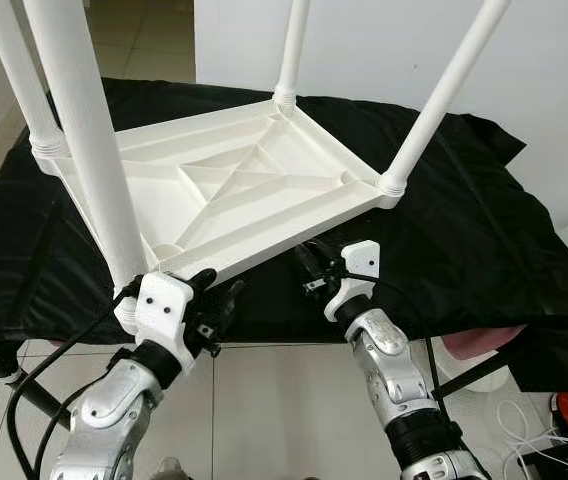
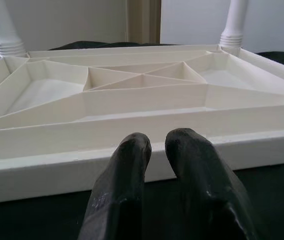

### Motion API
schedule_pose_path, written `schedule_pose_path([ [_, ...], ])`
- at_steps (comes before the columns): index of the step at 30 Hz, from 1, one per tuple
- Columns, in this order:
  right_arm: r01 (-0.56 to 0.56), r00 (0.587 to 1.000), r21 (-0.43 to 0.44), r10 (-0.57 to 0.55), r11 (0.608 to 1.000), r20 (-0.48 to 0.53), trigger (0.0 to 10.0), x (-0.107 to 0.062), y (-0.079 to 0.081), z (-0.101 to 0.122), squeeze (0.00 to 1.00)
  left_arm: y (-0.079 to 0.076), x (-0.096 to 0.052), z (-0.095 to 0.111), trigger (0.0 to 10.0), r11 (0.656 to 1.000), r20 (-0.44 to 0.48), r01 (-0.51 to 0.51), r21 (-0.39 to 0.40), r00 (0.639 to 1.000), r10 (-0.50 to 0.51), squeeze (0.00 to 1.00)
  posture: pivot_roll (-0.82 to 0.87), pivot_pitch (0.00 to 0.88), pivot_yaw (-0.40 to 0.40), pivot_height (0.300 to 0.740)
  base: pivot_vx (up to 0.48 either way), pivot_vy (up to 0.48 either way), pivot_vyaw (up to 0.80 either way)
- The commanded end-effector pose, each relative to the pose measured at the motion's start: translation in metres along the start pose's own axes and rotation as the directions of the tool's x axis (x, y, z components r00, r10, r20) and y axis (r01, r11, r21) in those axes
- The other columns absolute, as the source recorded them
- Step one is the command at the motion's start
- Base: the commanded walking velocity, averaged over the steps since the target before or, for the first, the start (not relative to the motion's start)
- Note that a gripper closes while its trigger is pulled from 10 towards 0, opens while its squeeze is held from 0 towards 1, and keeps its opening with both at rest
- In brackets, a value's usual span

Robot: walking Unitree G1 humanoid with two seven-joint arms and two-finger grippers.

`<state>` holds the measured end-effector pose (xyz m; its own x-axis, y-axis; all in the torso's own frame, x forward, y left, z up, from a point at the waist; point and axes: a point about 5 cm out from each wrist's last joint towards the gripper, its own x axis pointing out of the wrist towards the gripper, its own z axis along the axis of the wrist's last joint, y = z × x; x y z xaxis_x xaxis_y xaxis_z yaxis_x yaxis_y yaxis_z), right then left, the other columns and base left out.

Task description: Building children table

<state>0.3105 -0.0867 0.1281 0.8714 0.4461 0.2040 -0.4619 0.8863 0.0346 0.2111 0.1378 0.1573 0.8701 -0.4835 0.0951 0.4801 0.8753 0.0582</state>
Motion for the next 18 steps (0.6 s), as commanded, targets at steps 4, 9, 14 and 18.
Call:
schedule_pose_path([
  [4,-0.031,0.999,0.016,0.031,0.999,-0.008,10.0,0.006,0.004,-0.004,0.0,0.005,-0.019,0.006,10.0,0.998,-0.024,-0.05,0.023,0.998,0.05,0.0,0.3,0.066,-0.163,0.74,0.0,0.0,0.0],
  [9,-0.047,0.999,0.02,0.048,0.999,-0.01,10.0,0.009,0.008,-0.006,0.0,0.017,-0.033,0.004,10.0,0.995,-0.061,-0.08,0.066,0.995,0.084,0.0,0.32,0.069,-0.167,0.74,0.0,0.0,0.0],
  [14,-0.061,0.998,0.026,0.061,0.998,-0.01,10.0,0.012,0.01,-0.008,0.0,0.035,-0.056,0.006,10.0,0.988,-0.124,-0.088,0.13,0.987,0.104,0.0,0.35,0.07,-0.165,0.74,0.0,0.0,0.0],
  [18,-0.069,0.998,0.032,0.069,0.997,-0.006,10.0,0.014,0.013,-0.009,0.0,0.046,-0.065,0.009,10.0,0.98,-0.169,-0.058,0.188,0.981,0.09,0.0,0.35,0.067,-0.156,0.74,0.0,0.0,0.0],
])
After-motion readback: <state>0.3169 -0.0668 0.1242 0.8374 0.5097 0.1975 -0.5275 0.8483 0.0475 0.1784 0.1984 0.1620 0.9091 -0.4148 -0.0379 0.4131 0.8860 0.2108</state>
